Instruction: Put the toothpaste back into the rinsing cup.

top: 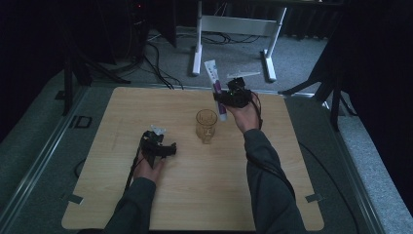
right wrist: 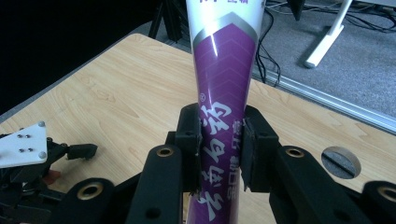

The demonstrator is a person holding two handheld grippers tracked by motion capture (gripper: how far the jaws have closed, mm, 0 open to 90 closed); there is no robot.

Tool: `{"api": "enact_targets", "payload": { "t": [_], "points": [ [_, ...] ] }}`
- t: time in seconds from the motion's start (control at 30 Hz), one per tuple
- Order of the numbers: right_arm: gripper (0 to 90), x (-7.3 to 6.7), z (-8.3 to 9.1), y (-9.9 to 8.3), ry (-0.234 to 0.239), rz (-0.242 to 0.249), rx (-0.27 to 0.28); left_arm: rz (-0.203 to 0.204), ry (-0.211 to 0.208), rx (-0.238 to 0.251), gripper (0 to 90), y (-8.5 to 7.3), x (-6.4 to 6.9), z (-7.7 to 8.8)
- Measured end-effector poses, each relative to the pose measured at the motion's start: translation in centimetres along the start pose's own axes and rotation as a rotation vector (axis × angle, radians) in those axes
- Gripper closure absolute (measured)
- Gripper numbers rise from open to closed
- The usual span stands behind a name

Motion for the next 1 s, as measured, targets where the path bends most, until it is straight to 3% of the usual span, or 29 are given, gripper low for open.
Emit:
{"api": "enact_targets", "payload": {
  "t": [0.43,1.0],
  "points": [
    [72.1,0.45,-0.11,0.01,-0.001,-0.030,0.028,0.001,0.000,0.001,12.8,0.01,0.01,-0.01],
    [70.6,-0.24,-0.98,0.21,0.022,-0.052,0.048,0.000,0.000,0.000,12.8,0.01,0.01,0.00]
  ]
}}
Point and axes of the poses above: each handheld gripper's, and its own axes: z roughly backward along the jaws, y roughly out of its top, x roughly to its right, the point moved 7 cm from there along -z, roughly forward along the jaws, and after that the axes turned 3 degrees about z, right-handed, at the moved point
